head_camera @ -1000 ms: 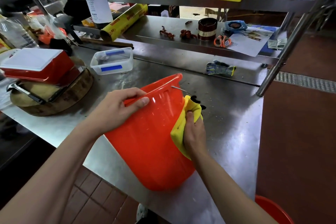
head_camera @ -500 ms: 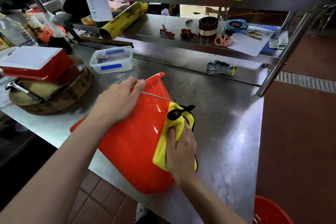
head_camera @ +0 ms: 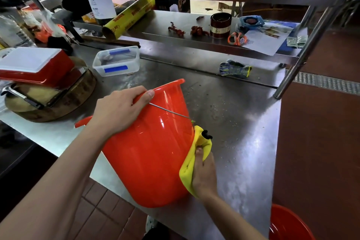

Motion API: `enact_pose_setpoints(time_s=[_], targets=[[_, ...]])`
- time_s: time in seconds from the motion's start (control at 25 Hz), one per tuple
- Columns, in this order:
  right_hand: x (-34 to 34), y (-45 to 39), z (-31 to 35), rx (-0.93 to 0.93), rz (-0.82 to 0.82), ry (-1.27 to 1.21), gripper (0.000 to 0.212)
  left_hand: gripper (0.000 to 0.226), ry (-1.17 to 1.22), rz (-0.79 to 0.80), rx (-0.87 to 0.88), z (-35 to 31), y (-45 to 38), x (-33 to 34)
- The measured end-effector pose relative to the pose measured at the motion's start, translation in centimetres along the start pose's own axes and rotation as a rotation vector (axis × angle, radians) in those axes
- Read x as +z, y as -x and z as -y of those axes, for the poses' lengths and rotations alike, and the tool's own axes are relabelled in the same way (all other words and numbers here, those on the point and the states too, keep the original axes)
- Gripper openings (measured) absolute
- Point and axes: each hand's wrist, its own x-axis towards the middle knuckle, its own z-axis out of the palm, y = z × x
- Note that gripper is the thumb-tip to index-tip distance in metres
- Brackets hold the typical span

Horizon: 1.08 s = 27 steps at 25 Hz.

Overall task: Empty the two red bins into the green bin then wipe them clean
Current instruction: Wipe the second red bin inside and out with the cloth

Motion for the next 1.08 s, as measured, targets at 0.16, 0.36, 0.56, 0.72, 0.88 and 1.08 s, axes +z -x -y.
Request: enact_pose_setpoints(time_s=[0.16, 0.36, 0.56, 0.72, 0.88, 1.08], targets=[[0.0, -0.9, -0.1, 0.088, 0.027, -0.009, 0.06, 0.041, -0.017, -0.037, 0.009, -0.1, 0.2, 0.3], [0.5, -0.9, 3.4, 0.005, 0.02, -0.022, 0.037, 0.039, -0.049, -0.042, 0.045, -0.9, 0.4, 0.4], [1.8, -3.0, 7.9, -0.132, -0.033, -0.061, 0.046, 0.036, -0.07, -0.058, 0.102, -1.8, 0.8, 0.5], [2.7, -4.0, 11.3, -0.162, -0.056, -0.044, 0.07, 0.033, -0.073, -0.078, 0.113, -1.9, 1.1, 0.7], [3.2, -4.2, 13.0, -0.218, -0.054, -0.037, 0.078, 0.05, -0.064, -0.104, 0.094, -1.9, 1.4, 0.9], [3.0, -4.2, 11.4, -0.225, -0.044, -0.058, 0.068, 0.051, -0.094, -0.122, 0.071, -1.7, 1.6, 1.2]])
